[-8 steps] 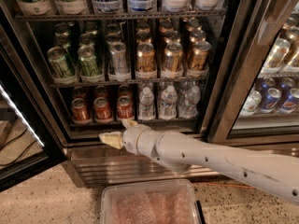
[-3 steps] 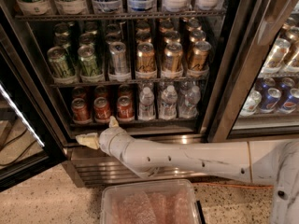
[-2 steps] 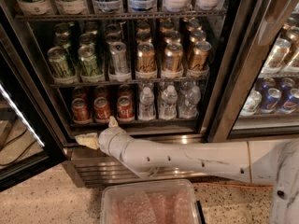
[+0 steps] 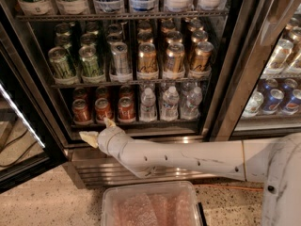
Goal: Pick coke can from bottom shelf of fridge
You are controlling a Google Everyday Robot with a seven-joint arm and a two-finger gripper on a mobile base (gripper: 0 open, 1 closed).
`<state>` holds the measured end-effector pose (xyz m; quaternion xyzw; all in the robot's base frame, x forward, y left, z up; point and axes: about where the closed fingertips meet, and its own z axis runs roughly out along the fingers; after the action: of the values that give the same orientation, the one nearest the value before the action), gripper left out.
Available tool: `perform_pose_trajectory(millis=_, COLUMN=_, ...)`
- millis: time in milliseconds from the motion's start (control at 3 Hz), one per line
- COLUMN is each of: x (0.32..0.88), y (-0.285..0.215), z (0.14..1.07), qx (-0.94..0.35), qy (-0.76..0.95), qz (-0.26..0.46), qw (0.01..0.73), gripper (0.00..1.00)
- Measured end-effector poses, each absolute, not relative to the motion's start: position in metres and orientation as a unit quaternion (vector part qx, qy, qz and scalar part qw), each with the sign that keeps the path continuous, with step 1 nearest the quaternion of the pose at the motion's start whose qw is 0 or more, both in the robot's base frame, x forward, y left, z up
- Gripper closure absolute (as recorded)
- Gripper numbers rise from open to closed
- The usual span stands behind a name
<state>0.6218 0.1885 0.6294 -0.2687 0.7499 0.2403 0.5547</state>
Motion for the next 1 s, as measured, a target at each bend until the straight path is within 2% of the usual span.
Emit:
perform_pose_trajectory(millis=667, x=0.668, y=0.193, z=0.613, qx=-0.287, qy=0.74, qz=0.192, qw=0.578, gripper=0.33)
perform_pose_trajectory(millis=1000, x=0.687, y=0.191, z=0.609, qx=-0.304, qy=0.73, qz=0.167, qw=0.589, gripper=0.36)
